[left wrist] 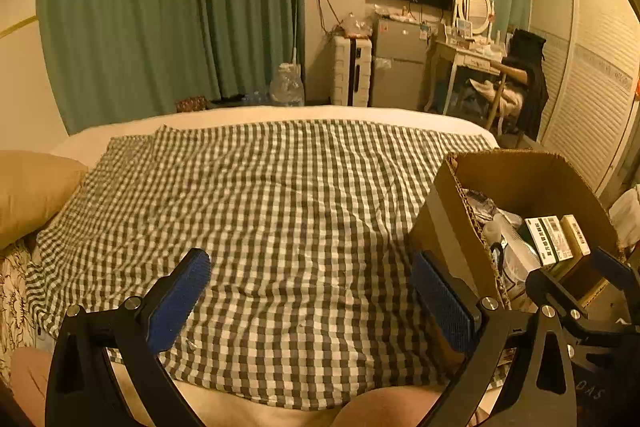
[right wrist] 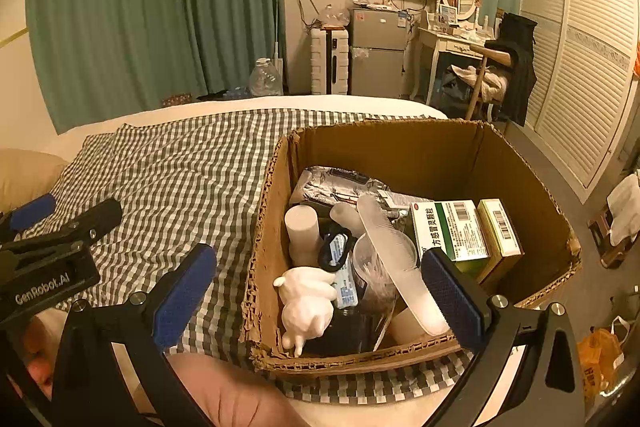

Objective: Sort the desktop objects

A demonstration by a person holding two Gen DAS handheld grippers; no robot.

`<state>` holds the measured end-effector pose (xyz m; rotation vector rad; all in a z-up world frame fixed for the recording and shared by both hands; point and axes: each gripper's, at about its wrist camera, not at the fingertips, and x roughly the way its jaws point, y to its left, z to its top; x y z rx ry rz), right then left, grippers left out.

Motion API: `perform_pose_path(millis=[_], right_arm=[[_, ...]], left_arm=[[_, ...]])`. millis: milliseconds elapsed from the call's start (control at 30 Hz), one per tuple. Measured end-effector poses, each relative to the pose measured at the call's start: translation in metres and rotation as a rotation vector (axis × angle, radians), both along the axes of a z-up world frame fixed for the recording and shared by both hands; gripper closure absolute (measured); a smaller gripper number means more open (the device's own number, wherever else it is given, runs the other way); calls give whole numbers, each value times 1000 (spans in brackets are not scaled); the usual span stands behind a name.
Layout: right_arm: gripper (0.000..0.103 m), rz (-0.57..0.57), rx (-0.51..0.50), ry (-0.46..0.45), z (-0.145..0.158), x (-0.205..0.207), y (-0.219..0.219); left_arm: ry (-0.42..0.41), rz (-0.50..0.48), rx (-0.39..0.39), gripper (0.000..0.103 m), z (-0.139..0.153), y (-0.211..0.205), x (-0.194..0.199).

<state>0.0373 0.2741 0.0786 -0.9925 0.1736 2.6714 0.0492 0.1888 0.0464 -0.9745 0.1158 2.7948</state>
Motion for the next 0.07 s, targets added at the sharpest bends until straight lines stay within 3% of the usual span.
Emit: perform_pose_path(millis=[67], right_arm=[[0,6,-10,3,-1,0,-1]], left_arm=[[23,-14,19,0,3,-2,4]])
